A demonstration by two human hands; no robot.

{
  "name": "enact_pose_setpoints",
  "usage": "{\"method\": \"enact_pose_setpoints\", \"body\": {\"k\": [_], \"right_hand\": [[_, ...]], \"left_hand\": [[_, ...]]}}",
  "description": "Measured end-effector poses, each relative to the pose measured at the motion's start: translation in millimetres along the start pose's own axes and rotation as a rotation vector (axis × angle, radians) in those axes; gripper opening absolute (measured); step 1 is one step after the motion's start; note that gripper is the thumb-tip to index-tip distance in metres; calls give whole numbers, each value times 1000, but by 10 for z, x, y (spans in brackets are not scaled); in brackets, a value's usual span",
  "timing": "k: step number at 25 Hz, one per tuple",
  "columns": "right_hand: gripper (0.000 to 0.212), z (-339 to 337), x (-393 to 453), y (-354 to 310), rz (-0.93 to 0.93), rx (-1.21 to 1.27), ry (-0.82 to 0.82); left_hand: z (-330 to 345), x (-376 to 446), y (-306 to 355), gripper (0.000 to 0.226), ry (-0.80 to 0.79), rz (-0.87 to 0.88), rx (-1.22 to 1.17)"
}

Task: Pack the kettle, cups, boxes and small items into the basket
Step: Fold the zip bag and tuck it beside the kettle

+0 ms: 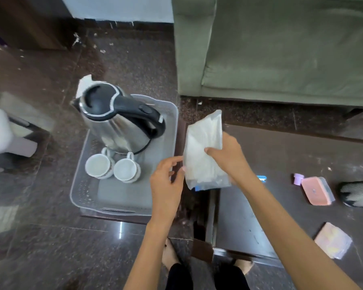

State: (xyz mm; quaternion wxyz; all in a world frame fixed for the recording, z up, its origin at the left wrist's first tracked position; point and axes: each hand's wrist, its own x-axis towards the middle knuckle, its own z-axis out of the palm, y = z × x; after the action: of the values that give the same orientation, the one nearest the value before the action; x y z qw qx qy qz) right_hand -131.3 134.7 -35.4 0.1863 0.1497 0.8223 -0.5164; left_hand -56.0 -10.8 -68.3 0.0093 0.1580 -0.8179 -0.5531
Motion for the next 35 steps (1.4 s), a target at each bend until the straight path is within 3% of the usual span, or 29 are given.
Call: {"method": "enact_pose_setpoints", "body": {"k": [5,9,14,16,19,21,26,35], "right_hand": [[30,603,201,-380,37,125,17],[35,922,345,-428,106,151,14],[23,1119,440,-397,259,342,-135],[21,1164,493,-356,244,247,-142],[14,1131,541,-335,56,-133,2],[21,1059,565,-332,-70,-264,107],[45,972,654,-401,-151,-269,240],[53,916,724,-378,-190,-286,304]], "left_hand": [[-436,140,-57,20,43,60,19],[-513,182,-119,59,-75,-14,23],[-443,278,-228,61,-117,3,106],[-409,304,-257,55,-93,7,130],[-360,325,-310,49,-90,-52,161],[-314,316,-329,48,-123,-96,155],[-176,394,-277,47,-133,-127,115],[-34,547,-170,44,-106,-44,140]]}}
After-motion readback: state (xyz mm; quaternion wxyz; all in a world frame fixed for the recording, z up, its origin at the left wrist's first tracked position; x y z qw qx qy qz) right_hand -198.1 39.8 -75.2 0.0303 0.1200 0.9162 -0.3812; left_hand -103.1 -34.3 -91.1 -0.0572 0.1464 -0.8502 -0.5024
